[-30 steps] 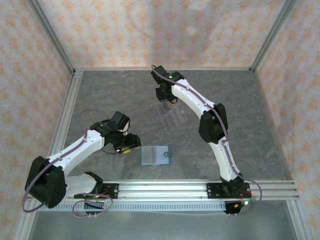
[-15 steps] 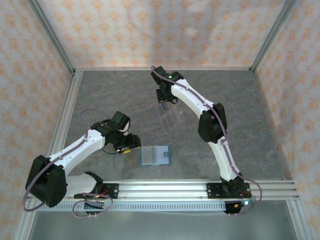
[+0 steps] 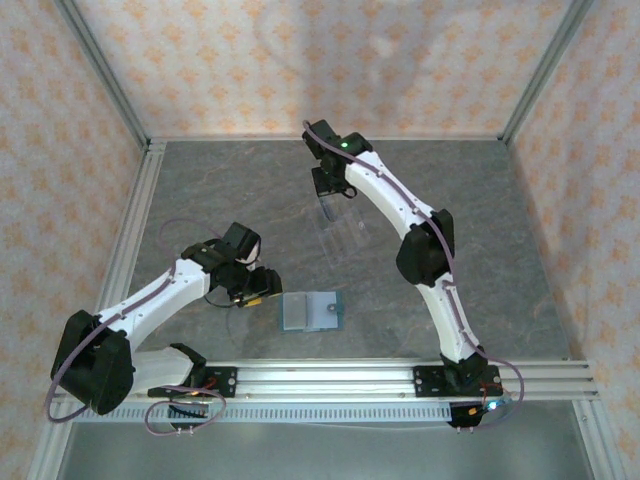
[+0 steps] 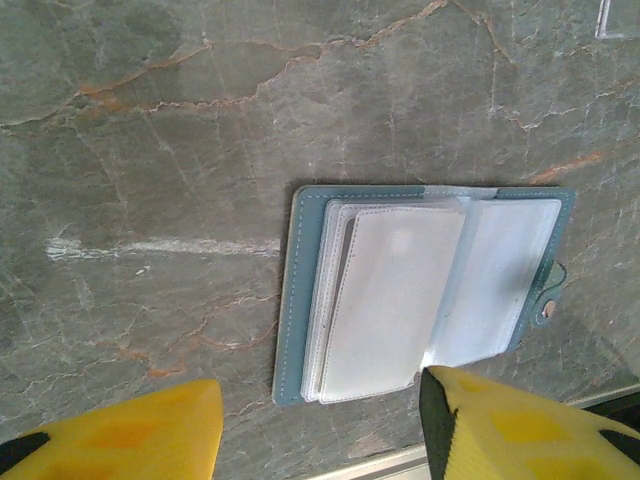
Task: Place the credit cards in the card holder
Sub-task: Pick up the credit card from the storage box, then insert the credit card into the card slot.
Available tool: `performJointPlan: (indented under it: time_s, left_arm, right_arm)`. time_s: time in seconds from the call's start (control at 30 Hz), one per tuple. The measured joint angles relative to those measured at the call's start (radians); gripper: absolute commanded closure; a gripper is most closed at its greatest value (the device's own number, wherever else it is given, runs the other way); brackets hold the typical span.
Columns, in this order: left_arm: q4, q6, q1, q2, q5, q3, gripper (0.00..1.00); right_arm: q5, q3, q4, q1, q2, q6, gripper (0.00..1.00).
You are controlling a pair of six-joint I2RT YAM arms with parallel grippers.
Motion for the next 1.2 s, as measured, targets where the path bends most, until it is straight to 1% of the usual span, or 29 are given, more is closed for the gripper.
performJointPlan:
  time_s: [0.07, 0.13, 0.17, 0.27, 0.33, 0.4, 0.5, 0.63, 0.73, 0.9, 1.07, 1.2]
  left_arm:
    - [0.005, 0.000, 0.000, 0.012, 0.000, 0.000, 0.44]
    - [0.010, 0.000, 0.000, 0.030, 0.001, 0.000, 0.43]
    - [0.013, 0.002, 0.000, 0.040, 0.002, 0.000, 0.42]
    - [0.018, 0.010, -0.003, 0.077, 0.002, 0.000, 0.42]
    - [0.022, 0.011, -0.016, 0.109, 0.001, 0.002, 0.42]
    - [0.024, 0.012, -0.036, 0.138, -0.001, 0.007, 0.42]
    - [0.028, 0.019, -0.069, 0.181, -0.002, 0.029, 0.43]
    - [0.037, 0.027, -0.104, 0.219, -0.002, 0.051, 0.45]
    - [0.041, 0.035, -0.117, 0.242, -0.002, 0.056, 0.46]
    - [0.043, 0.041, -0.126, 0.275, -0.005, 0.068, 0.49]
    - [0.053, 0.045, -0.133, 0.313, -0.006, 0.068, 0.51]
    - [0.059, 0.045, -0.134, 0.338, -0.010, 0.072, 0.56]
  right_arm:
    - [-0.013, -0.014, 0.002, 0.003, -0.038, 0.007, 1.00]
    - [-0.035, -0.097, 0.026, 0.007, -0.124, 0.016, 1.00]
    - [-0.055, -0.169, 0.053, 0.010, -0.187, 0.023, 1.00]
    - [-0.162, -0.469, 0.195, 0.015, -0.426, 0.059, 1.00]
    - [-0.254, -0.703, 0.329, 0.018, -0.603, 0.105, 1.00]
    - [-0.319, -0.884, 0.444, 0.021, -0.731, 0.154, 1.00]
    - [-0.391, -1.113, 0.605, 0.026, -0.848, 0.233, 1.00]
    - [-0.442, -1.366, 0.763, 0.047, -0.923, 0.332, 1.00]
    - [-0.456, -1.487, 0.836, 0.076, -0.966, 0.393, 1.00]
    - [-0.468, -1.606, 0.992, 0.132, -1.023, 0.470, 1.00]
    - [-0.475, -1.712, 1.156, 0.162, -1.027, 0.537, 1.00]
    - [-0.475, -1.782, 1.241, 0.175, -1.014, 0.578, 1.00]
